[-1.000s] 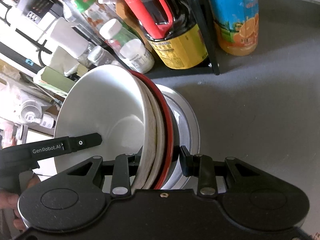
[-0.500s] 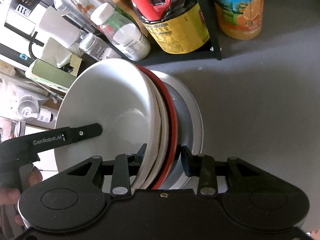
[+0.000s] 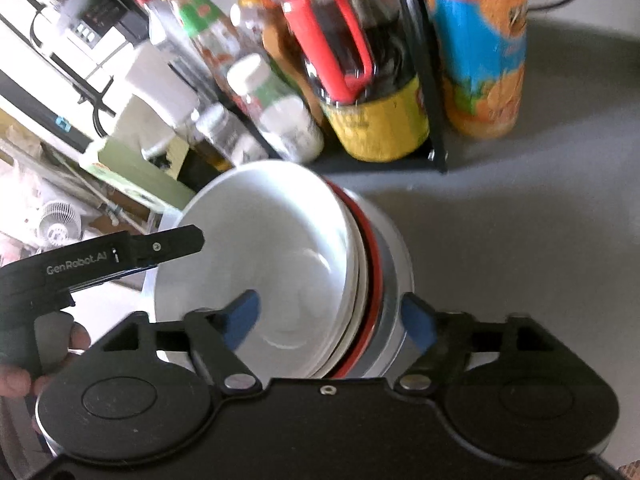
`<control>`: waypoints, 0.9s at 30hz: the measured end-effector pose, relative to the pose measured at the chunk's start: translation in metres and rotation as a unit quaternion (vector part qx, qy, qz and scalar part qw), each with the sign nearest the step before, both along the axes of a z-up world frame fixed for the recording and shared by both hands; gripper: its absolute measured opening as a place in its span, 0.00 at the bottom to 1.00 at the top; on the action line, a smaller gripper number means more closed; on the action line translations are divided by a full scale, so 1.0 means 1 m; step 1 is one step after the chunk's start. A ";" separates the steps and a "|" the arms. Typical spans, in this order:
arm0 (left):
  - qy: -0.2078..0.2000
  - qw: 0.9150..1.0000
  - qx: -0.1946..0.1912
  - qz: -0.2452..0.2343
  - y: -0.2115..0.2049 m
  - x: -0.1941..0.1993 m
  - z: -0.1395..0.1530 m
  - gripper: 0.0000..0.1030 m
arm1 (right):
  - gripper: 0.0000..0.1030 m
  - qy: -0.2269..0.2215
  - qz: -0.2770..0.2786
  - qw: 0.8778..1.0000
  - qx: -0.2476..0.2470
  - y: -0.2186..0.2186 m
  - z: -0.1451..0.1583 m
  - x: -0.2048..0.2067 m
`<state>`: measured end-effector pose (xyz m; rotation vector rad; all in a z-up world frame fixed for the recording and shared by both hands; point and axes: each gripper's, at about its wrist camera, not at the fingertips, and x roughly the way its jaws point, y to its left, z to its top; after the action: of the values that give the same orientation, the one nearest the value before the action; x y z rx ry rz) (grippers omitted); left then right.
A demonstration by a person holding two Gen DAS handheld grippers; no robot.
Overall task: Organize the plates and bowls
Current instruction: 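Open both tools and pull them back from the stacked dishes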
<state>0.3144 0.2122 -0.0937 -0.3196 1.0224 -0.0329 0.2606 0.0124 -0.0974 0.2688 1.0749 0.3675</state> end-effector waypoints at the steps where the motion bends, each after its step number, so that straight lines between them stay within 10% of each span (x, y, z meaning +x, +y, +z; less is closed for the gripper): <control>1: -0.008 1.000 0.006 0.002 0.000 -0.002 0.004 0.77 | 0.81 -0.006 -0.005 1.000 0.003 -0.003 0.003 -0.004; 27: -0.073 0.996 0.056 -0.014 -0.093 -0.133 0.089 0.92 | 1.00 -0.126 -0.069 0.990 -0.013 -0.136 0.076 -0.165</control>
<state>0.1815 0.1189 -0.0050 -0.1969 0.8807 -0.0241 0.0956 -0.1231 -0.0217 0.2639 0.8081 0.2550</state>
